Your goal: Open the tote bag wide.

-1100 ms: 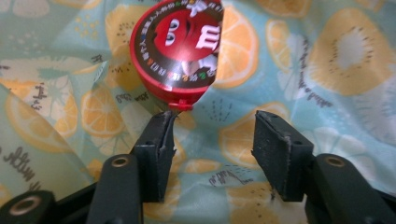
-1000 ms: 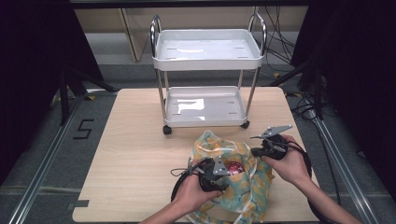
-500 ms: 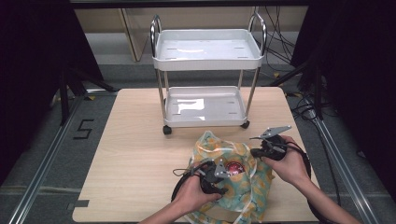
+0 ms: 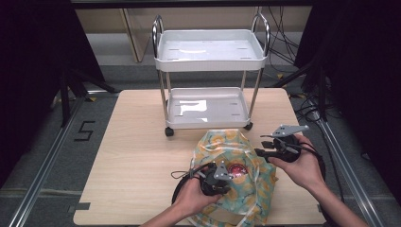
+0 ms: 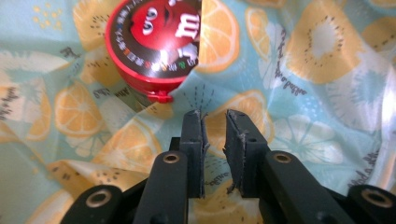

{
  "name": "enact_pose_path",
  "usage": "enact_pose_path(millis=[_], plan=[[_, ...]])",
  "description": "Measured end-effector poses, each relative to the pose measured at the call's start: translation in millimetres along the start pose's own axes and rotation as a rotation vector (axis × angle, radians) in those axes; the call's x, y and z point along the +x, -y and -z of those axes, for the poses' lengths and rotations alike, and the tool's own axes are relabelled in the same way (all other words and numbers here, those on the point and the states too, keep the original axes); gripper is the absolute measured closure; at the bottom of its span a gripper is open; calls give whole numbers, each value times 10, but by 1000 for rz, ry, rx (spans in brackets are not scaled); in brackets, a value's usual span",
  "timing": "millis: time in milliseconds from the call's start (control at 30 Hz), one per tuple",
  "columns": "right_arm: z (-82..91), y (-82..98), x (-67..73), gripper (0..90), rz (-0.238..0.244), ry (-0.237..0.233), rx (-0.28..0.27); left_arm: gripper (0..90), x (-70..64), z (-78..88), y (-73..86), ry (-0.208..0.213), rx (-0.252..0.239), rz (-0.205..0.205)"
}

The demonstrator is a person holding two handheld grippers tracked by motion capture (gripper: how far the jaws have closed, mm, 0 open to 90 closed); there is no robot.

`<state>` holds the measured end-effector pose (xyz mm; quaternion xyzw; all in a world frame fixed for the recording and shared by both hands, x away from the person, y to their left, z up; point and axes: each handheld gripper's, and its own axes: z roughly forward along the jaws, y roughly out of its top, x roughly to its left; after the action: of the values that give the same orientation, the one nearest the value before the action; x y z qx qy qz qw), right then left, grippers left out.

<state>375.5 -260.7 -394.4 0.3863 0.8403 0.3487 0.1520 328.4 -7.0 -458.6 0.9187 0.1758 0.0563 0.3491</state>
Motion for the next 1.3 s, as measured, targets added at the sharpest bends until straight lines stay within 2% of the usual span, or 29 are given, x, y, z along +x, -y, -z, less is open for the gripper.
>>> enact_pose_path(millis=[33, 67, 133, 233, 267, 300, 333, 367, 433, 500, 533, 600, 667, 733, 767, 800, 833, 867, 900, 933, 967, 1000, 1033, 1067, 1100, 1167, 1200, 1233, 1300], plan=[[0, 0, 0, 578, 0, 0, 0, 763, 0, 0, 0, 0, 0, 0], [85, 3, 57, 567, -3, -10, -18, 757, 18, 34, -7, -3, 18, -24], [116, 12, 85, 542, -5, -23, -35, 747, 27, 90, -20, -17, 0, -30], [182, 67, 181, 507, -8, -39, -27, 701, 27, 207, -42, -63, -70, 12], [173, 127, 232, 489, 0, -60, -21, 678, 42, 321, -53, -99, -116, 29], [169, 154, 254, 479, -5, -74, -6, 668, 42, 321, -53, -99, -116, 29], [163, 178, 279, 470, -27, -81, 10, 657, 71, 440, -56, -131, -147, 38], [163, 178, 279, 470, -27, -81, 10, 647, 71, 440, -56, -131, -147, 38], [129, 232, 312, 455, -47, -88, 21, 629, 104, 547, -44, -170, -165, 50], [72, 298, 340, 441, -79, -98, 23, 544, 137, 630, -16, -215, -172, 58], [84, 305, 344, 436, -82, -107, 52, 503, 162, 687, 28, -252, -177, 71], [79, 324, 358, 427, -90, -109, 61, 427, 179, 721, 53, -266, -170, 74], [49, 346, 372, 417, -70, -107, 43, 384, 230, 741, 132, -302, -182, 101], [35, 357, 397, 415, -82, -112, 53, 366, 252, 741, 153, -311, -176, 112], [12, 366, 396, 415, -61, -121, 64, 350, 280, 727, 168, -303, -171, 121], [-28, 386, 431, 452, -84, -128, 109, 327, 296, 703, 184, -288, -163, 154], [-28, 386, 431, 452, -84, -128, 109, 327, 342, 692, 201, -271, -140, 140], [-68, 408, 424, 504, -64, -124, 103, 326, 360, 638, 219, -247, -146, 192], [-69, 408, 425, 591, -78, -132, 123, 326, 379, 612, 230, -237, -137, 201], [-87, 426, 442, 702, -124, -139, 146, 361, 417, 534, 257, -208, -117, 235], [-87, 426, 442, 702, -124, -139, 146, 401, 417, 534, 257, -208, -117, 235], [-82, 431, 395, 804, -129, -144, 172, 457, 444, 470, 283, -176, -86, 273], [-89, 441, 383, 834, -147, -141, 165, 535, 444, 470, 283, -176, -86, 273], [-89, 441, 383, 834, -147, -141, 165, 535, 468, 453, 289, -165, -66, 256], [-77, 452, 316, 869, -149, -115, 179, 666, 482, 438, 294, -156, -47, 252], [-80, 468, 252, 878, -128, -116, 163, 748, 508, 391, 303, -135, -32, 259], [-46, 490, 172, 887, -177, -91, 157, 781, 519, 354, 312, -124, -20, 271], [-14, 496, 119, 890, -191, -86, 170, 802, 519, 354, 312, -124, -20, 271], [15, 538, 36, 894, -219, -49, 153, 836, 541, 324, 328, -126, 5, 250]])
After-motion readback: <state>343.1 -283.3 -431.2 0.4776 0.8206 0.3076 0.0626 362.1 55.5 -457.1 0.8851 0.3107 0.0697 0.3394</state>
